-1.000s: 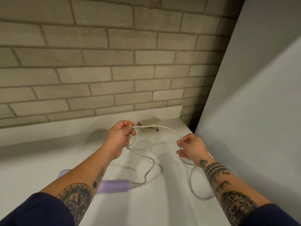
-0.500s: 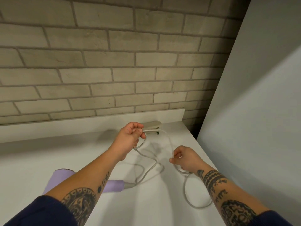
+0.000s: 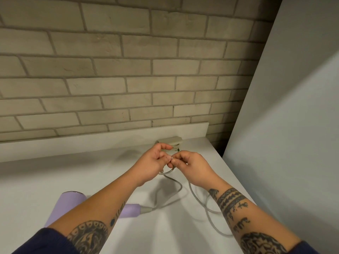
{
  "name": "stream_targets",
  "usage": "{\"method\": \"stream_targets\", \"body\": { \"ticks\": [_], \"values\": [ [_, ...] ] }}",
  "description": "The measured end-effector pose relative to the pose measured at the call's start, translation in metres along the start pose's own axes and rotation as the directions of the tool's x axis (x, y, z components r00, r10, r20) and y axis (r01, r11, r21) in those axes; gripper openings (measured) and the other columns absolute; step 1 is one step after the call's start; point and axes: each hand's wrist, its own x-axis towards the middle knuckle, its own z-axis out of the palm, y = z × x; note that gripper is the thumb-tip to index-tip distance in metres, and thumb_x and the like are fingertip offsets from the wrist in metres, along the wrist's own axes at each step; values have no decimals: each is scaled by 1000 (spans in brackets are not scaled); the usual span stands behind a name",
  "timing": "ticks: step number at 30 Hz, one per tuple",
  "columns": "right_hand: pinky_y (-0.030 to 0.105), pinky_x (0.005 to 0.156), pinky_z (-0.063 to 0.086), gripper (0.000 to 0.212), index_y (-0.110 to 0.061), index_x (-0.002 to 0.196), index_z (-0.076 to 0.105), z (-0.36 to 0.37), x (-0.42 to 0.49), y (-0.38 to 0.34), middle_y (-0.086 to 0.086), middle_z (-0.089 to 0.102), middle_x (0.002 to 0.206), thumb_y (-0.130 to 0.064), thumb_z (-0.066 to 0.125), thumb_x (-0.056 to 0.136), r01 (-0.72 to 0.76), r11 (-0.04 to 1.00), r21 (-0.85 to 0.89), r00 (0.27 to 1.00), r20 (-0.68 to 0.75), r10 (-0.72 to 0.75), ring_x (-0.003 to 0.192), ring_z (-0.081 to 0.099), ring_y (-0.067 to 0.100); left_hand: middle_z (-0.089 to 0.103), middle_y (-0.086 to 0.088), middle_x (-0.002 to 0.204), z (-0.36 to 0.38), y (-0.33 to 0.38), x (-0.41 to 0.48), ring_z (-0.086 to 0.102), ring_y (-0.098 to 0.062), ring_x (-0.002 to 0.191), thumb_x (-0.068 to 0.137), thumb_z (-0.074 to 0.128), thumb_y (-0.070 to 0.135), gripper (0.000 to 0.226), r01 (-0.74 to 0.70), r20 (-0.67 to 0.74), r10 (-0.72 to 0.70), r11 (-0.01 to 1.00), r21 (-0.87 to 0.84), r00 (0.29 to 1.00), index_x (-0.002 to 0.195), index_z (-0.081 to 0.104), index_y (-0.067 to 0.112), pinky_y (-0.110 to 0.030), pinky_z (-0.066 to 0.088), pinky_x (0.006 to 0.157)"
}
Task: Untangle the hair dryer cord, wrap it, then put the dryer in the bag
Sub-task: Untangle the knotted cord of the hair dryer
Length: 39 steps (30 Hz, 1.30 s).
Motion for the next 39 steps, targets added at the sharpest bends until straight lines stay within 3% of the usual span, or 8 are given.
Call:
{"method": "stream_targets", "body": {
  "ticks": [3,7,15,19,26,31,35,39],
  "values": [
    [17,77,52,10,-18,92,73,1,1,-5,-8,76,85,-24,66,96,-28,995,100,998,-62,34,79,68,0,71,6,75,-8,1,-4,60,-10,73,103,59,17,17,2,-21,-3,999,-53,1000,118,58,25,-28,47,77],
    [33,80,56,11,-16,91,70,5,0,-13,-1,76,83,-25,65,97,-49,986,158,985,-155,73,76,69,12,71,4,79,-18,-1,-9,63,-7,77,101,62,17,10,30,-11,-30,998,-47,999,107,68,20,-25,47,77],
    [29,68,50,39,-23,97,69,-13,-36,7,-4,66,63,-56,49,98,-261,965,19,965,47,260,55,57,9,65,10,63,-35,-5,5,63,-20,77,105,54,20,22,33,-244,-72,986,-162,967,90,71,20,-47,53,90],
    [29,64,47,60,-15,98,72,-28,-70,40,1,66,62,-61,32,102,-487,867,100,872,6,489,53,56,15,58,3,69,-53,-10,13,53,-18,72,105,53,15,26,-20,-439,-98,966,-257,893,85,68,23,-41,45,80],
    [23,48,45,31,-6,88,61,-25,-76,79,5,72,72,-34,50,98,-761,636,-128,647,-74,759,47,58,16,59,2,68,-34,-24,10,53,-16,72,105,52,14,44,-24,-277,-29,983,-185,960,75,72,40,-34,45,79],
    [26,53,39,27,-9,86,55,-35,-58,115,2,60,81,-35,60,91,-741,613,-274,669,-390,633,64,50,11,62,8,68,-30,-23,11,57,-14,73,106,50,14,43,-30,-223,-8,985,-167,975,81,73,41,-41,49,90],
    [28,80,45,54,-8,131,55,-35,-42,132,9,61,128,-44,64,92,-724,641,-255,685,-379,622,106,60,25,62,7,69,-31,-23,13,57,-15,74,106,50,13,45,-23,-212,-14,986,-168,977,81,74,42,-44,50,92],
    [39,96,50,57,-12,127,53,-22,-35,155,11,56,126,-55,57,90,-735,495,-462,660,-322,679,116,55,31,60,7,67,-31,-22,13,55,-13,71,106,51,12,44,-20,-261,-32,981,-192,965,80,75,38,-44,52,91]
  ]
}}
